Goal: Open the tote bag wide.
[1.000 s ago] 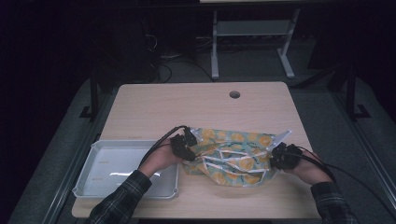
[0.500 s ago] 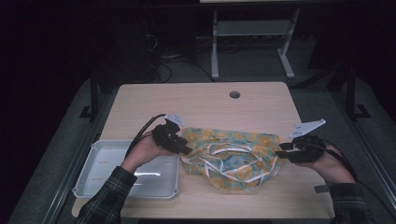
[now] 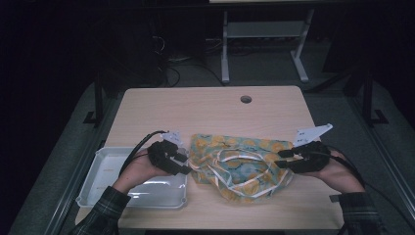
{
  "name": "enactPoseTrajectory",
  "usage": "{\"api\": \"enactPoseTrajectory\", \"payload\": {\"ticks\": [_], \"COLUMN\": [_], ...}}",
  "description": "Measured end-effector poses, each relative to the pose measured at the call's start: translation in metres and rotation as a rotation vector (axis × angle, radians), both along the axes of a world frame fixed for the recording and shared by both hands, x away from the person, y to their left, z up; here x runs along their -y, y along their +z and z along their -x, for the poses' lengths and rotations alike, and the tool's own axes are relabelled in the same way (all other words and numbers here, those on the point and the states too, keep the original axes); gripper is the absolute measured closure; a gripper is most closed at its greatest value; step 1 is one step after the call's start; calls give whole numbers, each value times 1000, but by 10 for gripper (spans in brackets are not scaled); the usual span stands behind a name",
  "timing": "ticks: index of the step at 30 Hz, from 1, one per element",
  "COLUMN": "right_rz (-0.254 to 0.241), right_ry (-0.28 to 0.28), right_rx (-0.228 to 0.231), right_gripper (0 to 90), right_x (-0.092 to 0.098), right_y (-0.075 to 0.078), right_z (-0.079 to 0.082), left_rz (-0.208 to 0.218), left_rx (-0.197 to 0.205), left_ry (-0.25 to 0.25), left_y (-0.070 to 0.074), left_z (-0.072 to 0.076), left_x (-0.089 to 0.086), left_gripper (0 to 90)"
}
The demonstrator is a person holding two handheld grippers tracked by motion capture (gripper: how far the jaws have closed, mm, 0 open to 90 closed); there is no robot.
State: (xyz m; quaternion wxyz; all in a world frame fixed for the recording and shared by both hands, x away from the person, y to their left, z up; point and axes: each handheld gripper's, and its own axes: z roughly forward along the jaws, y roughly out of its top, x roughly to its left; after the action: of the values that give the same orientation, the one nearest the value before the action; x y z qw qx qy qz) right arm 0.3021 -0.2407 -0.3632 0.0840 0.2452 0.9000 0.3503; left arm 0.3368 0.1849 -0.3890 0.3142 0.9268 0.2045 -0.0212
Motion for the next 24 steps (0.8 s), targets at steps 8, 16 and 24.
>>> {"api": "enactPoseTrajectory", "payload": {"ticks": [8, 16, 24], "right_rz": [2, 17, 49], "right_ry": [113, 220, 308], "right_rx": [-14, -45, -62], "right_gripper": [618, 616, 598], "right_x": [-34, -69, -96], "right_y": [-2, -12, -26], "right_z": [5, 9, 11], "left_rz": [-9, -33, -52], "left_rx": [12, 20, 18], "left_ry": [16, 16, 12], "left_y": [-11, -23, -28], "left_z": [22, 39, 38], "left_x": [-16, -26, -27], "left_gripper": [469, 448, 445]}}
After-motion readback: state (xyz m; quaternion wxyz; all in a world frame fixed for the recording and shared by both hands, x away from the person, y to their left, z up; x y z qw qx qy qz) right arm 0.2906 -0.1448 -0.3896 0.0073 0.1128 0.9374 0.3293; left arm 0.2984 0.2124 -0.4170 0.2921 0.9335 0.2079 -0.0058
